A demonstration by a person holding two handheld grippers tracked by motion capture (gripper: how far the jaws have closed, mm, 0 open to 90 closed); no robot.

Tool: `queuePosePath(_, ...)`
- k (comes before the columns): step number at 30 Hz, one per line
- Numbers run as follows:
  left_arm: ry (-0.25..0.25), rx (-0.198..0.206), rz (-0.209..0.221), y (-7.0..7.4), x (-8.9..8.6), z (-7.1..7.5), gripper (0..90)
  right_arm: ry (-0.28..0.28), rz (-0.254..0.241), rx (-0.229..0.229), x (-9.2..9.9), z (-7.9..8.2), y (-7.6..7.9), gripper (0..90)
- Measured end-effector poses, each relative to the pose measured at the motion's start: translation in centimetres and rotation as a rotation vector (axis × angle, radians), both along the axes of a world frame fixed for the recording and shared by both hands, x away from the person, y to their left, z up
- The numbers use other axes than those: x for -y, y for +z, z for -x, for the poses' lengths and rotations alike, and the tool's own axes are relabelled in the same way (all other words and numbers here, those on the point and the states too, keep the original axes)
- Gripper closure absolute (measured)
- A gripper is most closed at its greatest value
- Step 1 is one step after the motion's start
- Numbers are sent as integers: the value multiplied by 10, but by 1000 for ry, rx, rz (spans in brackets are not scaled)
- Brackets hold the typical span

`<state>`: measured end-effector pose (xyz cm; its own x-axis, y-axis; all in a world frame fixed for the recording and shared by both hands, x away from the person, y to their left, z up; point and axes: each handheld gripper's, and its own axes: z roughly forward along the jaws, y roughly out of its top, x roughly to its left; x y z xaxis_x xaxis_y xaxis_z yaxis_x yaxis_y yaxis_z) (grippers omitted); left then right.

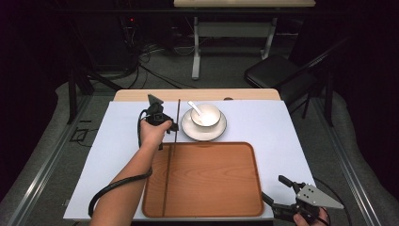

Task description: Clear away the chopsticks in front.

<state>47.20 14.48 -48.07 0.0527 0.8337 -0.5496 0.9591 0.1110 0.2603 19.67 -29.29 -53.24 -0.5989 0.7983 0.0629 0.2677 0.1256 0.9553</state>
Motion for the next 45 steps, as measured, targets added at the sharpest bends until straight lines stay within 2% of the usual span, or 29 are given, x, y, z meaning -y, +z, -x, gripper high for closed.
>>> queuePosePath(6, -13, -3, 13, 6, -22, 25, 858, -2, -2, -3, 0, 0, 0, 146)
queuePosePath(10, -17, -11, 23, 6, -38, 48, 858, -6, 0, 0, 0, 1, 0, 146)
queuePosePath(15, -18, -21, 36, 1, -52, 75, 858, -5, -4, -9, 0, 0, 0, 146)
queuePosePath(23, -18, -49, 65, -10, -70, 111, 858, -9, 0, -8, 0, 0, 0, 146)
queuePosePath(28, -17, -55, 63, -16, -72, 124, 858, -10, -2, -9, -1, -1, 0, 146)
queuePosePath(35, -31, -88, 61, -31, -72, 139, 858, -12, -3, -9, -1, 0, 0, 146)
queuePosePath(41, -31, -121, 57, -43, -72, 145, 858, -13, 0, -10, -1, 0, 0, 146)
queuePosePath(45, -29, -125, 57, -50, -69, 146, 858, -13, 0, -10, -1, 0, 0, 146)
